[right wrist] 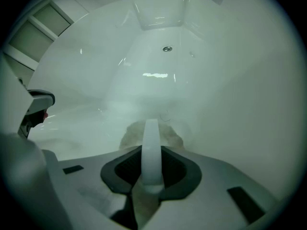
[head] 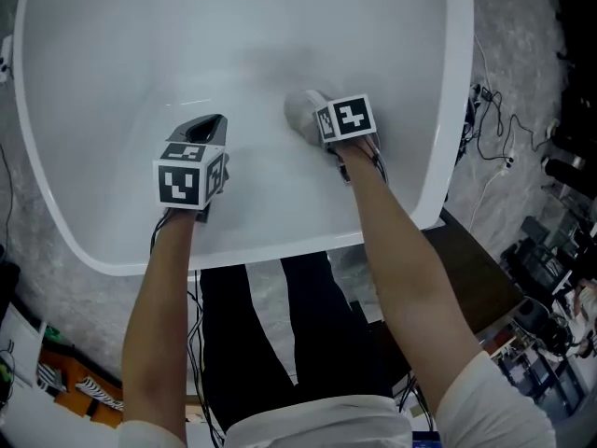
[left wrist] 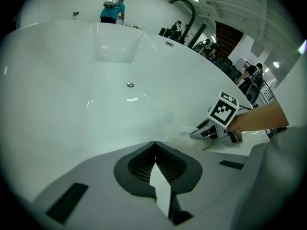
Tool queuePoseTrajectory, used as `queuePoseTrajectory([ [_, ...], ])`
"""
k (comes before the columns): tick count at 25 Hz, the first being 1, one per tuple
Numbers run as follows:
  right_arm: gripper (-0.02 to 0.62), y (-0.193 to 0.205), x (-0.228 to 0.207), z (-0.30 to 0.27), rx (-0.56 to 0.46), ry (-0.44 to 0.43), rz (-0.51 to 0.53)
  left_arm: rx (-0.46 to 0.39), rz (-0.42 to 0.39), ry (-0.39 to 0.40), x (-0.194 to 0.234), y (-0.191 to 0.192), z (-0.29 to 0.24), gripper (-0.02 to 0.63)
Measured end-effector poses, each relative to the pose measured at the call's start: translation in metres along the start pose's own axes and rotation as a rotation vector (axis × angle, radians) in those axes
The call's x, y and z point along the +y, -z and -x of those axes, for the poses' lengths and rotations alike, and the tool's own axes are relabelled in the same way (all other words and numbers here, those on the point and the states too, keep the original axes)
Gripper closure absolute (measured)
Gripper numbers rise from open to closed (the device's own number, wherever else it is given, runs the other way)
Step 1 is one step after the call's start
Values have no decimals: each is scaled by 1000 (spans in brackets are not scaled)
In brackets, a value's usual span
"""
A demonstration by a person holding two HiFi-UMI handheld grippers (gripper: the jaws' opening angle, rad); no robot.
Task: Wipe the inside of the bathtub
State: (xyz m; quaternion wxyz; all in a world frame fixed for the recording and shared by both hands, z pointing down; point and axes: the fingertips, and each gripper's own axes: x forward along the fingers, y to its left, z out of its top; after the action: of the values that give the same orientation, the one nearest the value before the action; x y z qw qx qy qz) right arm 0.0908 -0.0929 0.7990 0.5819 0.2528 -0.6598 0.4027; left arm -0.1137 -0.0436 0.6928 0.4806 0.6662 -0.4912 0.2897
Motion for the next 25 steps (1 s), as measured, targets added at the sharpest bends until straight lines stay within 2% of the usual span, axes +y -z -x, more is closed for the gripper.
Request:
queuePoseTrajectory([
  [8,495,21,30,59,-42,-48,-26,-32,-4,0,-25,-11,51,594],
  [16,495,43,27,101,-85,-88,-40,-36,-7,-11,-65,-23,75,594],
  [21,495,35,20,132,-155,-133,-59,-60,-6,11,-92,-46,81,594],
  [25,495,33,33,167,-226,-169,-84,-72,-30,13,-109,-52,108,594],
])
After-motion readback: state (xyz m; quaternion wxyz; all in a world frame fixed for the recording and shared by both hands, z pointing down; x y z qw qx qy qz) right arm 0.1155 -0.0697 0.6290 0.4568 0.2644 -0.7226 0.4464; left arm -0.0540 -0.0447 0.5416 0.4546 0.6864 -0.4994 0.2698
